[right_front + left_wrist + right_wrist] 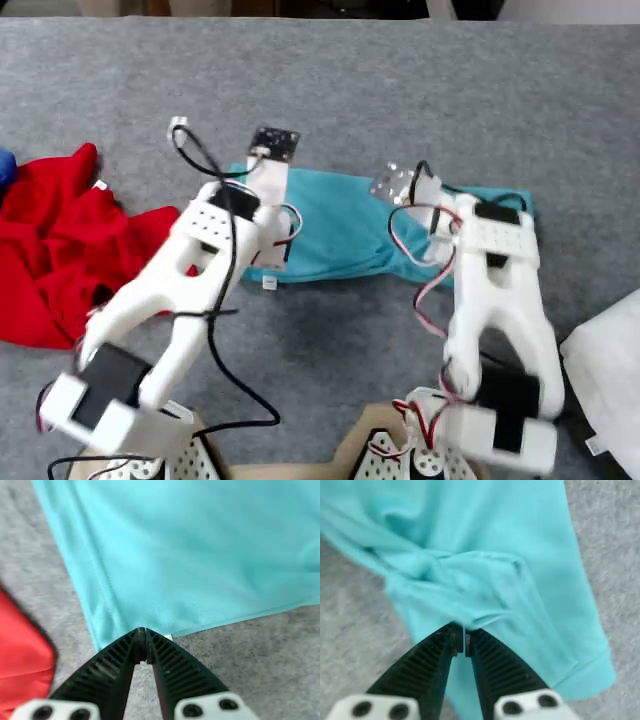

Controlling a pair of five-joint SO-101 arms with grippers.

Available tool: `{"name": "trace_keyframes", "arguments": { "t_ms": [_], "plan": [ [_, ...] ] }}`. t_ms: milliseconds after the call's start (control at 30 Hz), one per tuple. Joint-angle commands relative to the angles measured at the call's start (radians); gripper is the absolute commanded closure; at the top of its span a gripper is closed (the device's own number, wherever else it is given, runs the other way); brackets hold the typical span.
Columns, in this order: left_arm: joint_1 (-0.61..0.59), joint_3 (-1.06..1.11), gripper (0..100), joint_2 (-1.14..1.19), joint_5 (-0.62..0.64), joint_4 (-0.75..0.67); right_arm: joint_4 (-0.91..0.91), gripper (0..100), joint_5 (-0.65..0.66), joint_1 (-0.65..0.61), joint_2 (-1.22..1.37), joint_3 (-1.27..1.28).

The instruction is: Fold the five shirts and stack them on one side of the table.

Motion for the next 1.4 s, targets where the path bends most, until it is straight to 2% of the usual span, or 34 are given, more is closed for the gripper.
{"name": "trace_keyframes", "arguments": {
  "t_ms": [0,167,467,633,733,833,933,1033,1133,1367],
  "plan": [
    [0.005,-0.032,98,0.093,0.006,-0.034,-0.012,97.6,-0.023,-0.012,0.153,-0.163],
    [0.003,-0.029,98,0.226,0.0,-0.029,0.032,97.6,-0.023,-0.019,0.302,-0.294],
    [0.012,-0.031,98,0.248,-0.04,-0.032,0.075,97.6,-0.002,-0.022,0.222,-0.318],
    [0.012,-0.092,98,0.104,-0.04,0.06,0.203,97.6,0.009,0.002,0.047,-0.312],
    [0.002,-0.126,98,-0.045,-0.041,0.089,0.212,97.6,0.011,0.047,-0.062,-0.312],
    [-0.028,-0.14,98,-0.153,-0.06,0.077,0.212,97.6,0.014,0.096,-0.097,-0.312],
    [-0.1,-0.129,98,-0.165,-0.051,-0.035,0.209,97.6,0.014,0.14,-0.059,-0.312],
    [-0.123,-0.106,98,-0.097,-0.052,-0.143,0.175,97.6,0.014,0.176,0.019,-0.315],
    [-0.124,-0.103,98,0.024,-0.052,-0.183,0.089,97.6,0.014,0.193,0.114,-0.318],
    [-0.12,-0.121,98,0.269,-0.069,-0.19,-0.028,97.6,0.009,0.193,0.312,-0.318]
  ]
}}
